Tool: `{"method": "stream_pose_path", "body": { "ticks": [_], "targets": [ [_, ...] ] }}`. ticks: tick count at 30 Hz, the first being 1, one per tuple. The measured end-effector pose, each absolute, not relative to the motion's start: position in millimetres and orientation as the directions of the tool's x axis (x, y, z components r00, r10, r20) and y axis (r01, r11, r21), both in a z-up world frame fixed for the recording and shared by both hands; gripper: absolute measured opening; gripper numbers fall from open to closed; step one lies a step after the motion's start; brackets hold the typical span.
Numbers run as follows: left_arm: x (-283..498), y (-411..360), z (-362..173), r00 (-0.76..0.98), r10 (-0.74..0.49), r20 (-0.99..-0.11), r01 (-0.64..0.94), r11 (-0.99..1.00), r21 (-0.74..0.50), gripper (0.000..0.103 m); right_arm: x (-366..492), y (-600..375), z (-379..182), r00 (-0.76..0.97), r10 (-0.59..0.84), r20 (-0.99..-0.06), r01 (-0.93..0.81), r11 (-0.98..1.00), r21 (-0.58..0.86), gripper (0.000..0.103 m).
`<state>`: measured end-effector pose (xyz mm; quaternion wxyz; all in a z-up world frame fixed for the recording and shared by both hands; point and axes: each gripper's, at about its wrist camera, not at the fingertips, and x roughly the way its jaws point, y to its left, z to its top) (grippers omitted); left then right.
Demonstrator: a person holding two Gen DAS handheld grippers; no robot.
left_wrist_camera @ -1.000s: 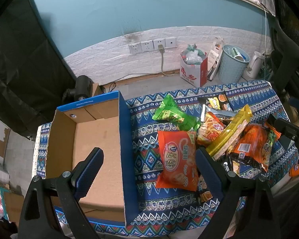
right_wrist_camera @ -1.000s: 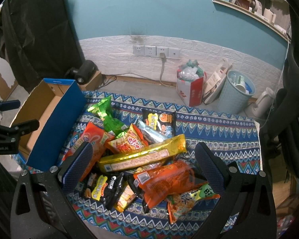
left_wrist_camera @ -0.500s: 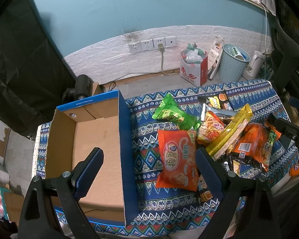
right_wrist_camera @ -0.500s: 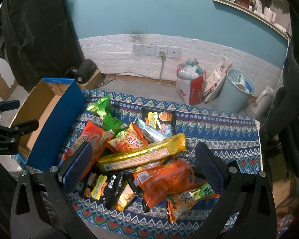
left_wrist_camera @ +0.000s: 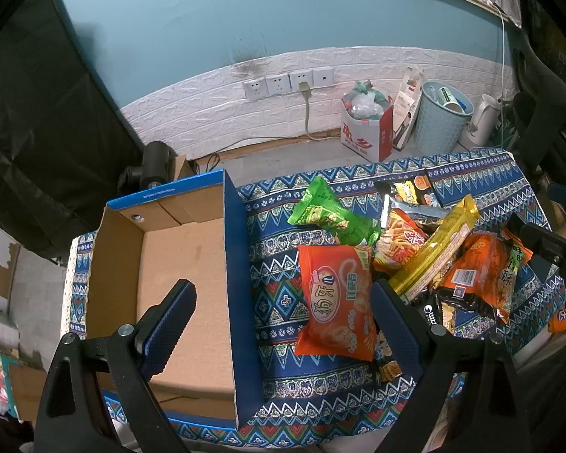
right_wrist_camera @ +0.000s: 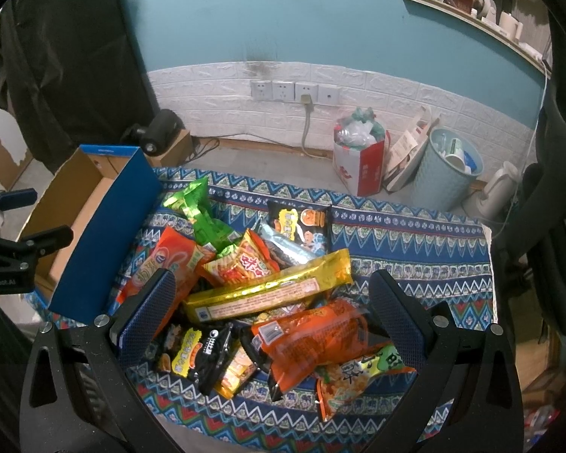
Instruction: Organize snacks
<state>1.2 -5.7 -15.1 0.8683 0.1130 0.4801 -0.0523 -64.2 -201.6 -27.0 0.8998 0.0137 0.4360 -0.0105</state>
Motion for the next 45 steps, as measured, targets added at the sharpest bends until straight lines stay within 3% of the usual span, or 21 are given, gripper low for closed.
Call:
{"method": "stream_pose_path", "body": {
  "ticks": [17,35,45],
  "targets": [
    [15,-20,-40,0.471,0.018,-0.882,0.227,0.964,0.140,0.094,-63,-223,-39,0.566,-0.081,-0.820,0.102,0.994,-0.028,0.100],
    [31,-45,-110,0.331,0.067,-0.941,0.301,0.938,0.173,0.094,-91,-304,-110,0.310,-0.198,-0.930,0.371,0.926,-0.073,0.100],
    [36,-47,-135,0.243,0.049,-0.969,0.310,0.942,0.126,0.094,-91,-321,-151,0.178,-0.139,-0.974,0.460,0.887,-0.042,0.100]
  ]
}}
